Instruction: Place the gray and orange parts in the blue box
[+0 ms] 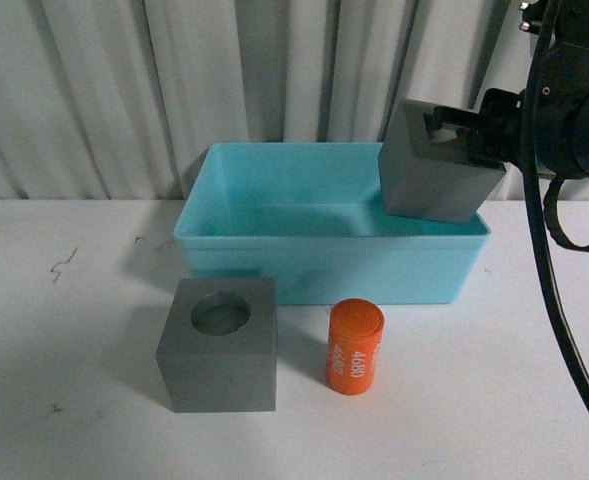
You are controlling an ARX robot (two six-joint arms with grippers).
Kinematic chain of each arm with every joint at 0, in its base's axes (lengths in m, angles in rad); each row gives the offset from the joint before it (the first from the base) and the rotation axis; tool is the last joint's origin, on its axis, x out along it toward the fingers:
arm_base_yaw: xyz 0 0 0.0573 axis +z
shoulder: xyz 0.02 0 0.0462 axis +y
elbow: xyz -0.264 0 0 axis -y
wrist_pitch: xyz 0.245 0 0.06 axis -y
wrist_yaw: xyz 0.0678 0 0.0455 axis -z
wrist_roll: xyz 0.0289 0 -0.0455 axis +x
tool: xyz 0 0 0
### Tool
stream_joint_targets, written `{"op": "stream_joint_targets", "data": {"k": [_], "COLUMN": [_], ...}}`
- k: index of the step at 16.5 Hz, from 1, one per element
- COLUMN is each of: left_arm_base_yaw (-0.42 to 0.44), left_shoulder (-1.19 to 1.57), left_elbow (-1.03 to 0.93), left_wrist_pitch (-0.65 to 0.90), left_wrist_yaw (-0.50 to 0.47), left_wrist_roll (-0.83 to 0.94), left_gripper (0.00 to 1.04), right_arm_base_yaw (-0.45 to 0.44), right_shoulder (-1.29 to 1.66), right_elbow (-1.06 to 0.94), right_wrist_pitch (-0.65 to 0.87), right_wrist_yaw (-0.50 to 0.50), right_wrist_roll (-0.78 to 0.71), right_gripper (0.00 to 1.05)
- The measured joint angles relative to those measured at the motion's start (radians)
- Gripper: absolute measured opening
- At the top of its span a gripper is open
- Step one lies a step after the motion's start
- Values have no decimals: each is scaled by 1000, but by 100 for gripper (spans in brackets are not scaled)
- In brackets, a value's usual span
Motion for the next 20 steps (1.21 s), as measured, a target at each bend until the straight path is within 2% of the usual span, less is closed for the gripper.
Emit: {"op": "stream_joint_targets", "data": {"k": [4, 8, 10, 11, 12, 13, 14, 15, 16, 20], "left_arm_base_yaw": [0, 0, 0, 0, 0, 0, 0, 0, 0, 0], "left_shoulder": [0, 0, 0, 0, 0, 0, 0, 0, 0, 0], "left_elbow": [0, 0, 0, 0, 0, 0, 0, 0, 0, 0], "left_wrist_pitch": [0, 0, 0, 0, 0, 0, 0, 0, -1, 0], "left_wrist_yaw": [0, 0, 0, 0, 0, 0, 0, -1, -3, -2], "left_wrist_roll": [0, 0, 0, 0, 0, 0, 0, 0, 0, 0], "left_gripper": [98, 98, 98, 98, 98, 98, 98, 98, 98, 98], "right_arm_base_yaw": [-11, -35, -67, -100, -101, 131, 200, 164, 149, 92], "right_shoulder": [13, -86, -295, -568, -962, -1320, -1318, -1372, -1410, -1478], "right_elbow": [8, -21, -114, -249, -551, -750, -771, -903, -960, -1033], "right_wrist_pitch": [-32, -23, -16, -82, -365, -732, -737, -421, -323, -152], "right_wrist_yaw": [17, 55, 68, 61, 97, 266, 302, 283, 267, 227], "right_wrist_roll": [8, 38, 48, 50, 97, 229, 284, 169, 106, -71], "right_gripper": [19, 64, 87, 98, 98, 98, 97, 85, 79, 63]}}
